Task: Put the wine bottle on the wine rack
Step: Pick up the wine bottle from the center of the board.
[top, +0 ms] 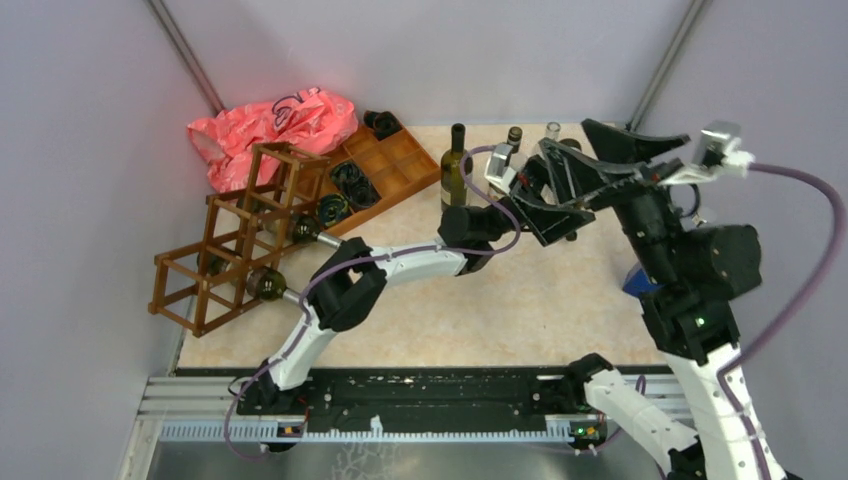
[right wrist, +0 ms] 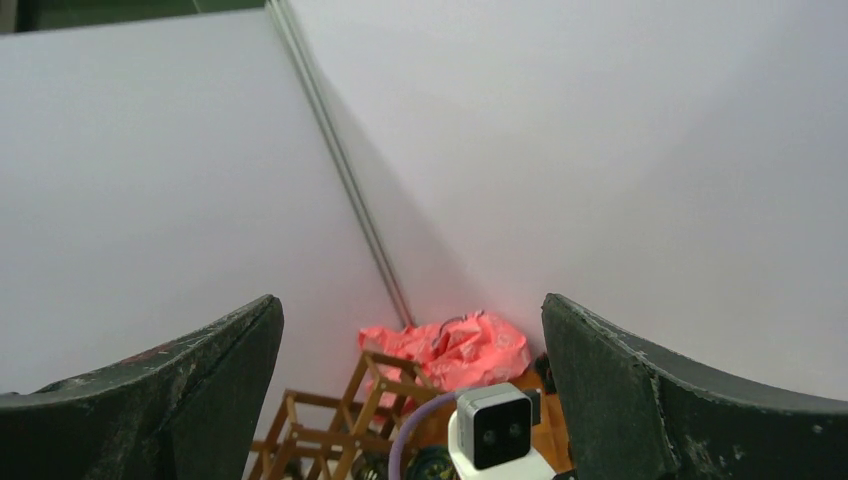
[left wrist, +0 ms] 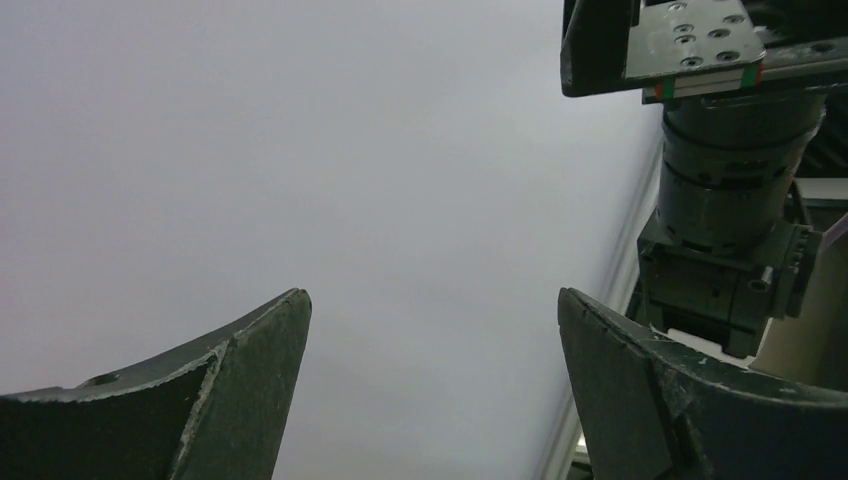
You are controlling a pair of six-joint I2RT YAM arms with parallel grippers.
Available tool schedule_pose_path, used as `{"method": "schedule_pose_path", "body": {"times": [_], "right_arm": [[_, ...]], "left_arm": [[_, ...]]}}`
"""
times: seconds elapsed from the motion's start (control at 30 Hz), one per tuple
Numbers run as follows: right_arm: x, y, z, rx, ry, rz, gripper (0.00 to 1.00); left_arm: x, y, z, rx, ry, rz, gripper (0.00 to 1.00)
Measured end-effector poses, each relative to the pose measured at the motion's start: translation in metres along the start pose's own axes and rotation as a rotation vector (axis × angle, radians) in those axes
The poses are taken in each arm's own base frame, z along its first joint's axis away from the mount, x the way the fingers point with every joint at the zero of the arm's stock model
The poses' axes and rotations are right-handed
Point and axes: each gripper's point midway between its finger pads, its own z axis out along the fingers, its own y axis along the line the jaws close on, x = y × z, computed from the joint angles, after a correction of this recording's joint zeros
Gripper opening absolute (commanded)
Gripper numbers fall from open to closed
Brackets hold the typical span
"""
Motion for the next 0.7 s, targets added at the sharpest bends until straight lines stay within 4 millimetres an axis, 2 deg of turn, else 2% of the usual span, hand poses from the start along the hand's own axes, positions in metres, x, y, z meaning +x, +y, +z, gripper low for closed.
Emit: {"method": "schedule_pose_path", "body": {"times": [0.03,0.2,0.27,0.4,0.6,0.7], "right_arm": [[-0.002,0.0,-0.001,0.001,-0.005,-0.002,0.99],[-0.046,0.01,-0.027,0.005,-0.162,-0.032,0.98],[-0.054,0.009,-0.037,0.02,-0.199,-0.038,0.99],[-0.053,0.001,-0.055,0.061,-0.228,-0.043,0.98],[-0.051,-0.008,-0.093,0.102,-0.29,-0.027,0.98],[-0.05,-0.009,-0.114,0.104,-0.325,-0.008,0.99]], "left_arm": [[0.001,-0.002,0.004,0.012,0.006,-0.007,0.98],[-0.001,-0.019,0.024,0.071,0.031,-0.018,0.99],[0.0,-0.025,0.031,0.088,0.043,-0.02,0.98],[0.012,-0.031,0.043,0.114,0.079,-0.033,0.98],[0.055,-0.031,0.041,0.082,0.194,-0.071,0.98],[0.077,-0.031,0.033,0.058,0.249,-0.082,0.98]]}}
